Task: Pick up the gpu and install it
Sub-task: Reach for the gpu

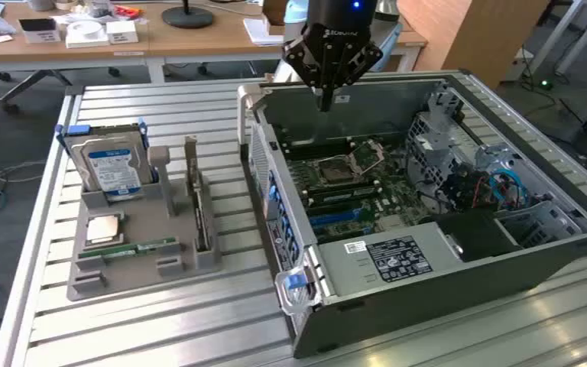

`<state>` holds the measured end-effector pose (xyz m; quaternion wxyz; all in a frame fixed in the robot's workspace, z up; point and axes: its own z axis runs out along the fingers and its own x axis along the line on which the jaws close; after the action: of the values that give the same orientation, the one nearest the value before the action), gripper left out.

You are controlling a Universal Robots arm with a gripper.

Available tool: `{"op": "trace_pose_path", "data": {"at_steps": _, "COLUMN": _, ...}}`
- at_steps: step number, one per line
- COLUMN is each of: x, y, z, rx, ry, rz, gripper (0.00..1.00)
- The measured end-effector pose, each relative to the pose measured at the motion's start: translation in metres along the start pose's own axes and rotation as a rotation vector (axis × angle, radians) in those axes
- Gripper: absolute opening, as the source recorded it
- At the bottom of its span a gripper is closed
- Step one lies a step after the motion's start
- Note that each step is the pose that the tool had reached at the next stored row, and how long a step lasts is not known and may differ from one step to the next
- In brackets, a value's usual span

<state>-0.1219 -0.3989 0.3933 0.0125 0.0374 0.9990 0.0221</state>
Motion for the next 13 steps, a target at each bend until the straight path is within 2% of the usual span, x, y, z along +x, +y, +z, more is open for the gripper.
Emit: {"op": "trace_pose_path", "data": {"at_steps": 13, "x": 0.0011, "y": -0.0001, "z": 0.0001, "rx": -0.0001, "ry": -0.0002, "rz": 0.0, "gripper": 0.1}}
